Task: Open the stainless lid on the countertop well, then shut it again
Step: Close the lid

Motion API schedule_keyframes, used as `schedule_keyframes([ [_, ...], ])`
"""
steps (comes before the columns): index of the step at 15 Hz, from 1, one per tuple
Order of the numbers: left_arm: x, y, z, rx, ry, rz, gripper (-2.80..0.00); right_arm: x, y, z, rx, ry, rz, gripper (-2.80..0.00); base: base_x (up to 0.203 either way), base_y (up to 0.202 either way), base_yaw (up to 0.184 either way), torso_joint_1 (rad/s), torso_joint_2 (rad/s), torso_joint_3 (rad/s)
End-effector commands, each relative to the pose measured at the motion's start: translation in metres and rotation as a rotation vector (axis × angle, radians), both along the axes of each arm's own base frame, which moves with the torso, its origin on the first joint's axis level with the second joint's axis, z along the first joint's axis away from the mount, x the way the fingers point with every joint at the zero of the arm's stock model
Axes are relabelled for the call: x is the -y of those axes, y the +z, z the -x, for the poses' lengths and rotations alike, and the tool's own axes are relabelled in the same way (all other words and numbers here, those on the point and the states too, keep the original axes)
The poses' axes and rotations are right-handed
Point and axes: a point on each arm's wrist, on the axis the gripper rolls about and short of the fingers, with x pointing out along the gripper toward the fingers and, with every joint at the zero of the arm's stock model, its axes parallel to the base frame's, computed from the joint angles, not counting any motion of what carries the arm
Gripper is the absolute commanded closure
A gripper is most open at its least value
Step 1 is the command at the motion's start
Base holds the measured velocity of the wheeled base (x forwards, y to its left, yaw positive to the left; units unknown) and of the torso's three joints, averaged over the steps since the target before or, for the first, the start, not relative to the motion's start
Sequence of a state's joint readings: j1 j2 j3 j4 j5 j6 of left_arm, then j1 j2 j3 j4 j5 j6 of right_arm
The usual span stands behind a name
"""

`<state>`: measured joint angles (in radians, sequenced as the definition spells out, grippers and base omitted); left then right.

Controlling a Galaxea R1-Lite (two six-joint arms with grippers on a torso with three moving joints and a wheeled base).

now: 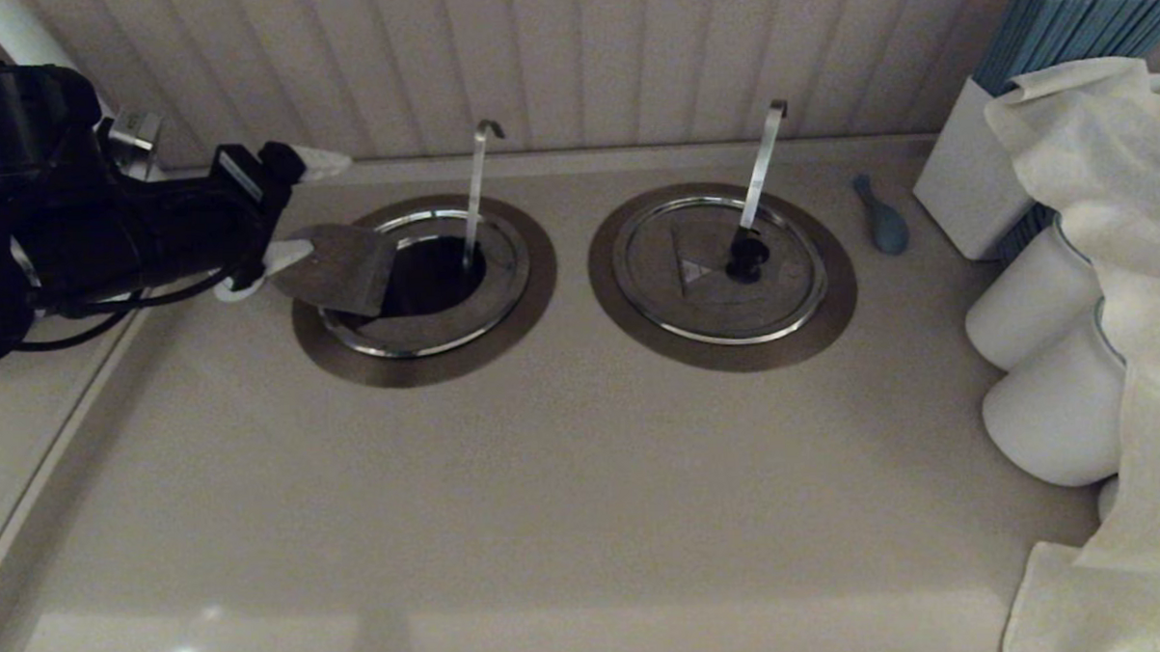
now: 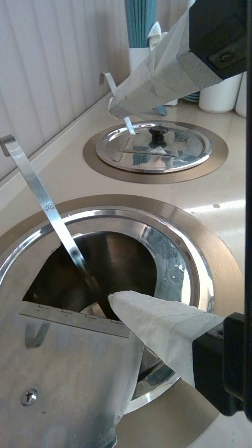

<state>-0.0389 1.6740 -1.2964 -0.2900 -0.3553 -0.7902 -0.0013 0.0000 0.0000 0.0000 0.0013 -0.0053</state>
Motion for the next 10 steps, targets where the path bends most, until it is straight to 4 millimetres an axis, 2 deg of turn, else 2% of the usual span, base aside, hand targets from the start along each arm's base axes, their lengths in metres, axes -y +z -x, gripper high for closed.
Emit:
schedule_keyframes([
  [1,-0.007,-0.001,-0.001,-0.008,0.022,-0.001,-2.80,0.000,0.000,0.000,0.000,0.000,0.001,0.00,0.000,0.000,0.000,0.000,0.00,0.000],
  [5,-0.042,-0.012,-0.014,-0.038,0.125,-0.047,-2.80,0.000,0.000,0.000,0.000,0.001,0.001,0.00,0.000,0.000,0.000,0.000,0.00,0.000],
  [10,-0.046,-0.020,-0.020,-0.058,0.134,-0.057,-2.80,0.000,0.000,0.000,0.000,0.000,0.001,0.00,0.000,0.000,0.000,0.000,0.00,0.000],
])
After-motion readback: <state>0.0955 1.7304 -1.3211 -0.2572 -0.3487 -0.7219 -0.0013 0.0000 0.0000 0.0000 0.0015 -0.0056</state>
